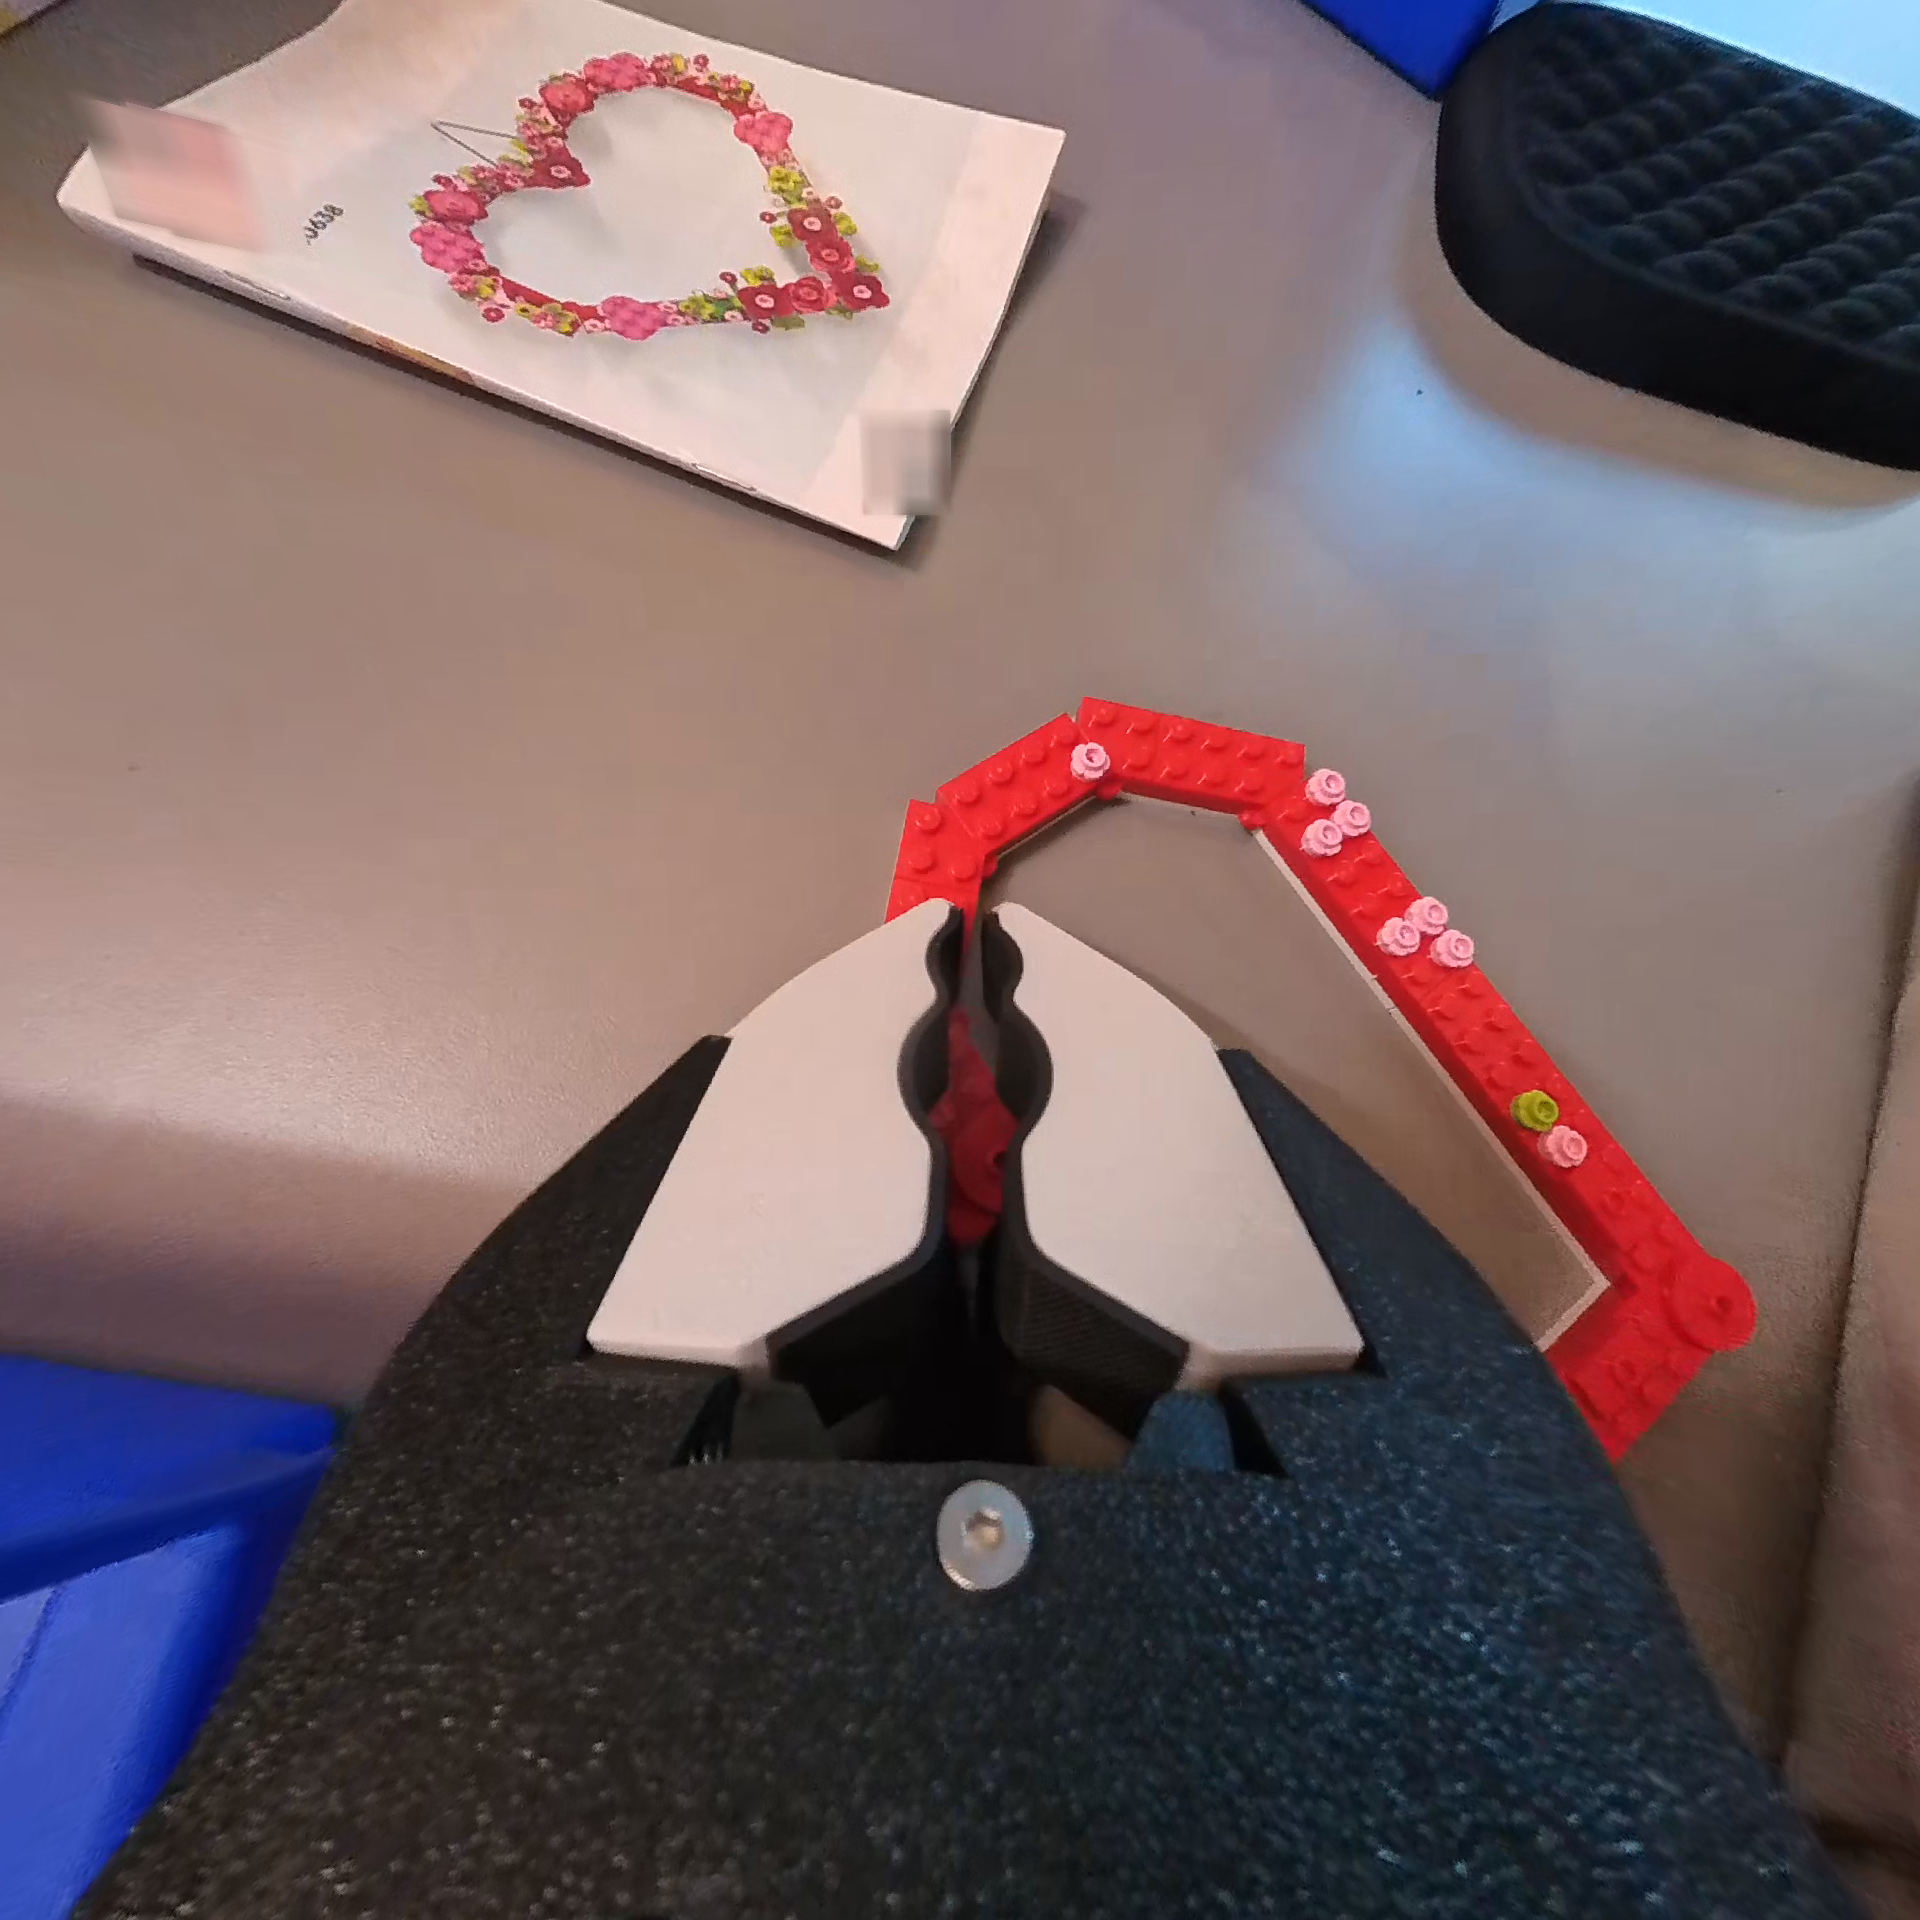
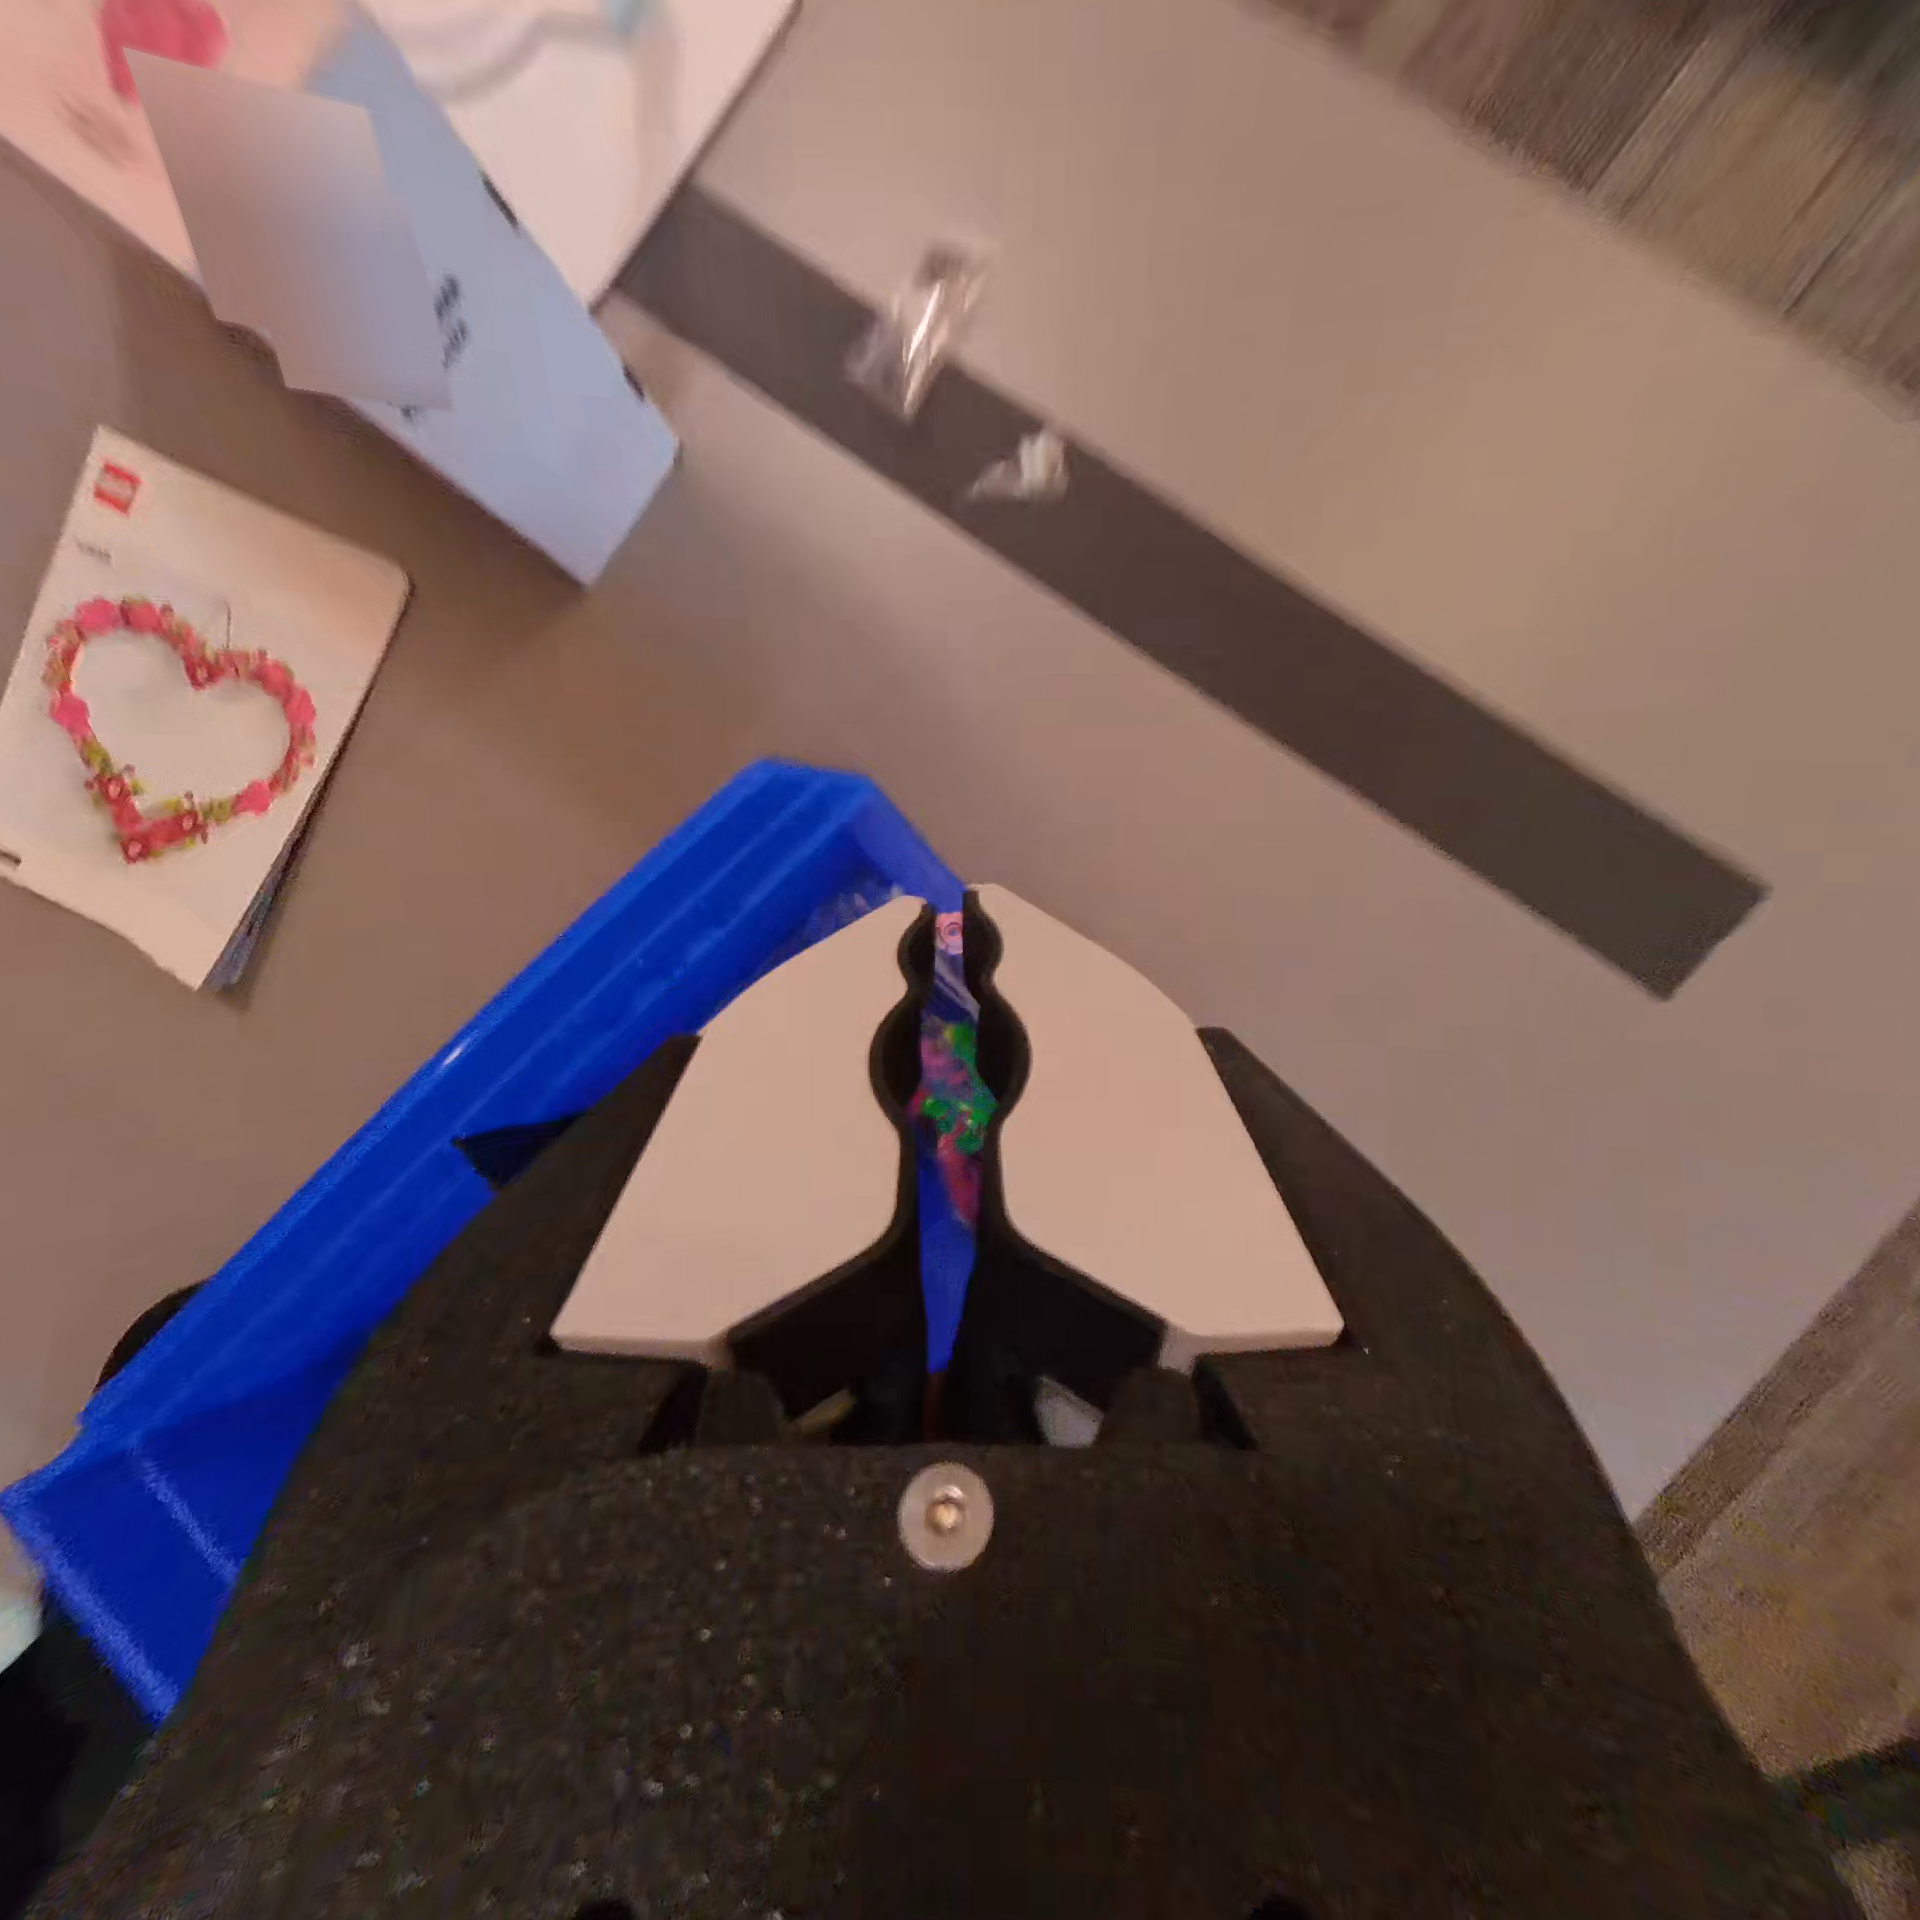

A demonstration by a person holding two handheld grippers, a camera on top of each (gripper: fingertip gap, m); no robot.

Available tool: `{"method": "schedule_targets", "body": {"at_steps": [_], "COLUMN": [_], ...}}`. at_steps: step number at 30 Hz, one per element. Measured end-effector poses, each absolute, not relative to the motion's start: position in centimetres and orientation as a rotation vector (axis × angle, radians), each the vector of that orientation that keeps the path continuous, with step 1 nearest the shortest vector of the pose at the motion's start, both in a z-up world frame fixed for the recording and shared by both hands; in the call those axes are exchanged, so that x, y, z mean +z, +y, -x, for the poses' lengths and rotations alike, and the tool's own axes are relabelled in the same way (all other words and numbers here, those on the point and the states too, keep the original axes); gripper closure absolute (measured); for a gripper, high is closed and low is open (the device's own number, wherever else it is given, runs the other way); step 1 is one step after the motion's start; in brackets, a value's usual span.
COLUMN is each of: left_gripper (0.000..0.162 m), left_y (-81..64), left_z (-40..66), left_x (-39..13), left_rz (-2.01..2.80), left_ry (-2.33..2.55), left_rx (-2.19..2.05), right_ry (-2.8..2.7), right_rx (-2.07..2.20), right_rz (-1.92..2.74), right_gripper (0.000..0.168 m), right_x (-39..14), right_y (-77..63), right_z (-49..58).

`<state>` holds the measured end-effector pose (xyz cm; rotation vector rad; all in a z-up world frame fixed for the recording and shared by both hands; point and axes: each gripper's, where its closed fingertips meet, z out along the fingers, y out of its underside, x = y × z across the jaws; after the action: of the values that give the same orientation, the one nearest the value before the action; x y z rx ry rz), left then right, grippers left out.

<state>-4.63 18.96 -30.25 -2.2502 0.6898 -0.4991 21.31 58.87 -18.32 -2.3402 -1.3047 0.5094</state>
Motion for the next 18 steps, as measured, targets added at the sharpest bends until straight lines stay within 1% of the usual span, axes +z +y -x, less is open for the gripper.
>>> {"method": "schedule_targets", "body": {"at_steps": [4, 11, 15, 18], "left_gripper": [0.16, 0.159, 0.159, 0.159], "left_y": [19.0, 19.0, 18.9, 18.9], "left_z": [4.6, 4.6, 4.6, 4.6], "left_x": [-30.2, -30.2, -30.2, -30.2], "left_rz": [2.255, 2.253, 2.25, 2.249], "left_ry": [0.679, 0.684, 0.689, 0.692], "left_rx": [-0.518, -0.507, -0.498, -0.495], "right_ry": [-1.349, -1.203, -1.129, -1.184], "right_rx": [0.593, 0.494, 0.387, 0.246], "right_rz": [2.481, 2.834, 2.94, 2.87], "right_gripper": [0.163, 0.161, 0.137, 0.133], "right_x": [-19.4, -22.8, -23.8, -23.5], "right_y": [56.6, 55.7, 56.2, 57.3], "right_z": [-21.6, -24.2, -24.8, -24.8]}}
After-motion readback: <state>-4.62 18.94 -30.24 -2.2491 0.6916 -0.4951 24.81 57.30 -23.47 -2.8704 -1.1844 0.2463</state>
